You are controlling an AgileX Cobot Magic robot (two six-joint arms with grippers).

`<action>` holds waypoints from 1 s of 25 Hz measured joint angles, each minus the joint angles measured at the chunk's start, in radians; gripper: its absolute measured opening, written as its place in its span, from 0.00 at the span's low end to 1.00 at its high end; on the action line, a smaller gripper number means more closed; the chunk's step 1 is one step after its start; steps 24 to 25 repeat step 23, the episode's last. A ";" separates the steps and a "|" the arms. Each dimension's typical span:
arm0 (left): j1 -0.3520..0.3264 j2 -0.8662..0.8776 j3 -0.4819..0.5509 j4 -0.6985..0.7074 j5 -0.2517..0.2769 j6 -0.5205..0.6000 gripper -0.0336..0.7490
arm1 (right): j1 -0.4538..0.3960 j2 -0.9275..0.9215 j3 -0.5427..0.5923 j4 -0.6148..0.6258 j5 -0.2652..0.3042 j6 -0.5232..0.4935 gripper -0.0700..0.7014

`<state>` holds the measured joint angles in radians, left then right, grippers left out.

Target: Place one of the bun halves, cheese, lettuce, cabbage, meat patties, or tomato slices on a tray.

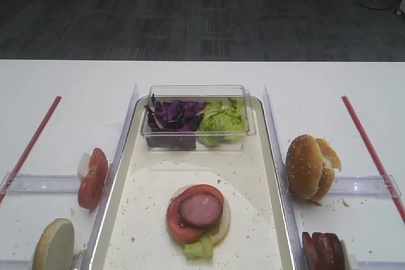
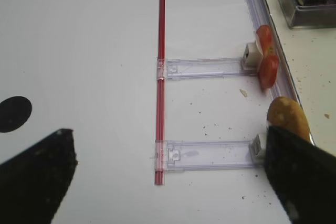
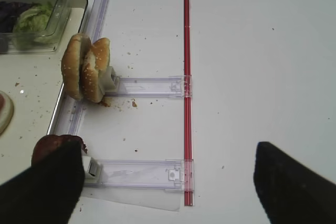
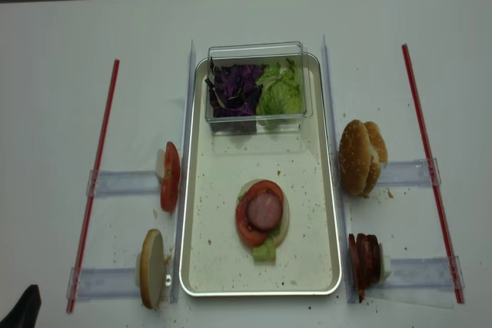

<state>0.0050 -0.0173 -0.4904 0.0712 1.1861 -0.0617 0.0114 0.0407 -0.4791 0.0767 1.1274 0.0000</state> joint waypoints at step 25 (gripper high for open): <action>0.000 0.000 0.000 0.000 0.000 0.000 0.90 | 0.000 0.000 0.000 0.000 0.000 0.000 0.96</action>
